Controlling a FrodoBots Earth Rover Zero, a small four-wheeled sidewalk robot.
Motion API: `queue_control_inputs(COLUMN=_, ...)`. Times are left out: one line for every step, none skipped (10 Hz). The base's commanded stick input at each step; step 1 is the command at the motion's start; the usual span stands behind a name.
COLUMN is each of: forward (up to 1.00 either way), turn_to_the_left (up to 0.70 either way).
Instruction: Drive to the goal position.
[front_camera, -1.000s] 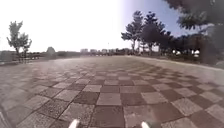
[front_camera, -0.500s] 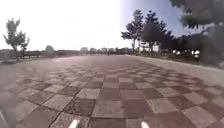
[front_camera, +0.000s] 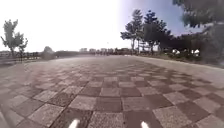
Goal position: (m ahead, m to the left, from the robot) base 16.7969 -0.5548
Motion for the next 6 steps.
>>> queue_control_inputs(forward=0.50, turn_to_the_left=0.00)
queue_control_inputs(forward=0.50, turn_to_the_left=0.00)
queue_control_inputs(forward=0.50, turn_to_the_left=0.00)
queue_control_inputs(forward=0.50, turn_to_the_left=0.00)
queue_control_inputs(forward=0.50, turn_to_the_left=0.00)
queue_control_inputs(forward=0.50, turn_to_the_left=0.00)
